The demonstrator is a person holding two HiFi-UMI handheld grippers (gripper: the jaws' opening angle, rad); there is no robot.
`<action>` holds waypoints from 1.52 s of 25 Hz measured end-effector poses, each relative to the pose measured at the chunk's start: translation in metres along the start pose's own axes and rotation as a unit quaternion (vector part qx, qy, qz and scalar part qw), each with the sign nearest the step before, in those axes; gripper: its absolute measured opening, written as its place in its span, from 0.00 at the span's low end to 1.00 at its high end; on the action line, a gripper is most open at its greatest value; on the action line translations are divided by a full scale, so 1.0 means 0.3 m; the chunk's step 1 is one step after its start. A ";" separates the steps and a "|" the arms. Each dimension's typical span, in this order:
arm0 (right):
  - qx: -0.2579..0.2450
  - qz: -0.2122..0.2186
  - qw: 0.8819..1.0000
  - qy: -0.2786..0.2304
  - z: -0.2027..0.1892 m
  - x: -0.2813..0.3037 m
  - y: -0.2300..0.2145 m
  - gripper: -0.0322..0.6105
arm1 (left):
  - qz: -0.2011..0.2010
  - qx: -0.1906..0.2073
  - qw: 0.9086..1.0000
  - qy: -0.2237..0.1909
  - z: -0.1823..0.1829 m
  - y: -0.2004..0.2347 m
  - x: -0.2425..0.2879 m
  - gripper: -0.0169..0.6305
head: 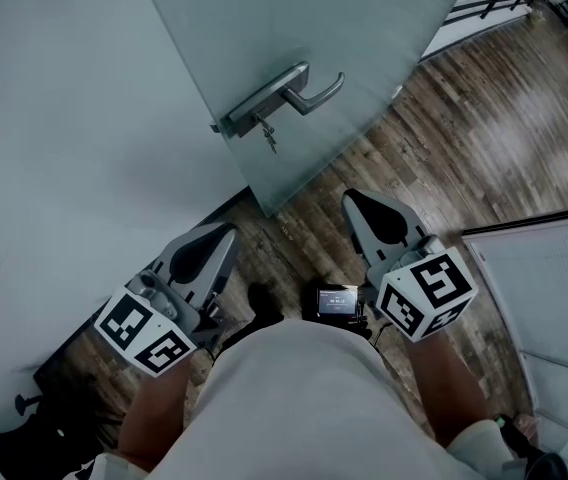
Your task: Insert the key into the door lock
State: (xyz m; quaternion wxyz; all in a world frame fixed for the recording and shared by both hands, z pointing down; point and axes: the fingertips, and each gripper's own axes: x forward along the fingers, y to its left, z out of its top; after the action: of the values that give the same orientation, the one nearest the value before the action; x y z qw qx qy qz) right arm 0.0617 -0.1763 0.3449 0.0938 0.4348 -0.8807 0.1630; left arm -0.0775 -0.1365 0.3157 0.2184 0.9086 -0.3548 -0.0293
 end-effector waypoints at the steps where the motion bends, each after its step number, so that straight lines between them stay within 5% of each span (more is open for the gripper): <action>1: -0.002 0.002 1.000 0.001 -0.004 -0.001 0.006 0.07 | -0.002 -0.001 1.000 0.001 -0.006 -0.007 -0.001 0.05; 38: -0.033 0.015 0.999 0.014 -0.013 -0.007 0.072 0.07 | -0.007 -0.021 1.000 0.016 -0.074 -0.053 -0.025 0.05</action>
State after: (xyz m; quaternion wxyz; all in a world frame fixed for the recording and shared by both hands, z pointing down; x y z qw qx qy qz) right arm 0.0458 -0.1612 0.3435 0.1179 0.4157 -0.8908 0.1408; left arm -0.0684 -0.1128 0.3284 0.2434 0.9066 -0.3440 -0.0234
